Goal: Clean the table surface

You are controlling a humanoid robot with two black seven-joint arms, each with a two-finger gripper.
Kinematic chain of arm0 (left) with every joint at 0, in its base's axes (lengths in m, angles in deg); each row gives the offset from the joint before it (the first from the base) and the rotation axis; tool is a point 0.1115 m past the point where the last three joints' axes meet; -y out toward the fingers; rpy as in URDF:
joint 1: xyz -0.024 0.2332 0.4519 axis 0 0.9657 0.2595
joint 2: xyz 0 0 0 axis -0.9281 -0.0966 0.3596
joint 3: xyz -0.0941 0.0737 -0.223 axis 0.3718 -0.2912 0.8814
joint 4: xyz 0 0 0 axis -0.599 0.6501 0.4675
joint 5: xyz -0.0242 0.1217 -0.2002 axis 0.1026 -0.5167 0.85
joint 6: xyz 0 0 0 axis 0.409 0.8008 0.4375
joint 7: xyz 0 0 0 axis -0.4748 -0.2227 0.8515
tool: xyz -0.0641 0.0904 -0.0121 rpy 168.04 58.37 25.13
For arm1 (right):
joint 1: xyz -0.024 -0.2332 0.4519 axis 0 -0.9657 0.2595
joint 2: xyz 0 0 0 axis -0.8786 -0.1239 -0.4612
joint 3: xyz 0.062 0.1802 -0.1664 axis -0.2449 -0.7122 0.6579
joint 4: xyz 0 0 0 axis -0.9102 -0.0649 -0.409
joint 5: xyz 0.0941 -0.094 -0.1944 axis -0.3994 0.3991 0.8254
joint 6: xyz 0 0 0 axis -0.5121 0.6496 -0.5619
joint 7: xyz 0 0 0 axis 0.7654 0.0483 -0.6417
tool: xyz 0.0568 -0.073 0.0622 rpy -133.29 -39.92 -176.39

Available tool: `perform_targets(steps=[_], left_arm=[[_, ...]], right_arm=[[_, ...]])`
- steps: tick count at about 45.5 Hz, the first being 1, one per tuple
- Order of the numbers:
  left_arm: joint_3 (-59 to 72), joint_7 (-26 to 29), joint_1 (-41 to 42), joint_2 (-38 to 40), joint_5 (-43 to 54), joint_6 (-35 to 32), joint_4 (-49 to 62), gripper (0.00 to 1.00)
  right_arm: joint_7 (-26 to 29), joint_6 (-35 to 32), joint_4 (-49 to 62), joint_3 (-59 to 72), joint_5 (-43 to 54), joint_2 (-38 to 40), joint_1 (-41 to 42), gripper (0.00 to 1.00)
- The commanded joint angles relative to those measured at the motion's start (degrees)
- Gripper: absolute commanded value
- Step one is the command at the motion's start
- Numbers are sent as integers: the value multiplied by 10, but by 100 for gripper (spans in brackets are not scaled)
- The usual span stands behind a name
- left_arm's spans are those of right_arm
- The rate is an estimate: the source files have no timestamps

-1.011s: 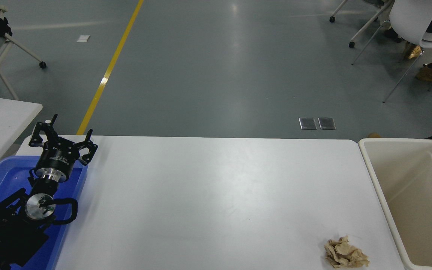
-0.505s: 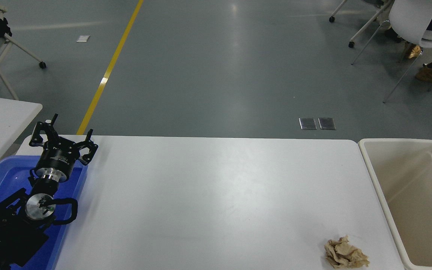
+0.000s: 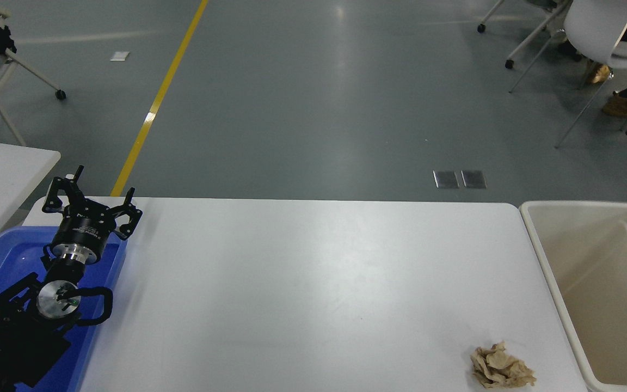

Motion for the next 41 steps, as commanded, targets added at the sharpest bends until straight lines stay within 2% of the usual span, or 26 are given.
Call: perform_targets(steps=[1,14,21,41], left_arm=[[0,0,0,0,0,0,-1,100],[0,0,0,0,0,0,-1,100],[0,0,0,0,0,0,-1,100],[0,0,0,0,0,0,0,100]], right_arm=[[-4,-1,-105,-130,0,-18,-17,98],[-24,-5,-120,-207,-2,-85,-74,98],[-28,-9,-175,-274,-2,-129,-143,98],[-58,-15,-172,-348,-1,-201,-213,98]])
